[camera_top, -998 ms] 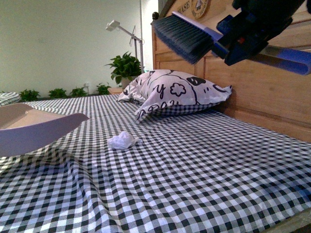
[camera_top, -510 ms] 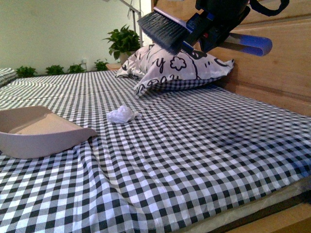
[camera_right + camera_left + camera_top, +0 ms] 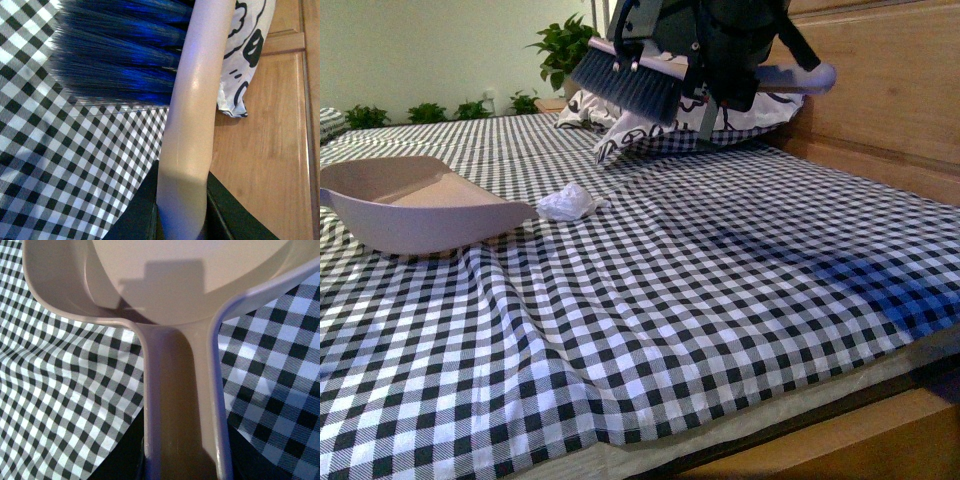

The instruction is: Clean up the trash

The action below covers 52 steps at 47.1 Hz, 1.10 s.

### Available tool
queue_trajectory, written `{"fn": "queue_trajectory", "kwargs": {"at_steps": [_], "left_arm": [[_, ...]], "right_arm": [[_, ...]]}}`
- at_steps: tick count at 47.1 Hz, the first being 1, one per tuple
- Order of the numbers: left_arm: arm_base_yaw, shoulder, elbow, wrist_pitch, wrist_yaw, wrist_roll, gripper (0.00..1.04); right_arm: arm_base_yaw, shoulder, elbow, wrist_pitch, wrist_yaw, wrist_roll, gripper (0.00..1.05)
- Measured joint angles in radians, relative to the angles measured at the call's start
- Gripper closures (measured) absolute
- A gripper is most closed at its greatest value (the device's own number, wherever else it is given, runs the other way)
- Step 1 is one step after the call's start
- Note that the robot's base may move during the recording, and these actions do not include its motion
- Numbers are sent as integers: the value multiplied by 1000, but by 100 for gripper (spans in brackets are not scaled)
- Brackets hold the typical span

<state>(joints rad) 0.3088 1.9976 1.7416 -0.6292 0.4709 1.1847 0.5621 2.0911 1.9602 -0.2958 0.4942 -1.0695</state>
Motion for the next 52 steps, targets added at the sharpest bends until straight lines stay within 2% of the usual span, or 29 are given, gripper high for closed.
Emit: {"fn": "queue_trajectory", "kwargs": {"at_steps": [21, 28, 52], "left_arm": [[-31, 48, 6, -19, -15, 17, 80], [-37, 56, 15, -29, -9, 14, 80], [-50, 71, 47, -124, 4, 19, 80]], "right_arm": [[13, 145, 167, -39, 113, -73, 88], [21, 166, 141, 8, 163, -130, 88], [93, 217, 23, 123, 226, -211, 88]]}}
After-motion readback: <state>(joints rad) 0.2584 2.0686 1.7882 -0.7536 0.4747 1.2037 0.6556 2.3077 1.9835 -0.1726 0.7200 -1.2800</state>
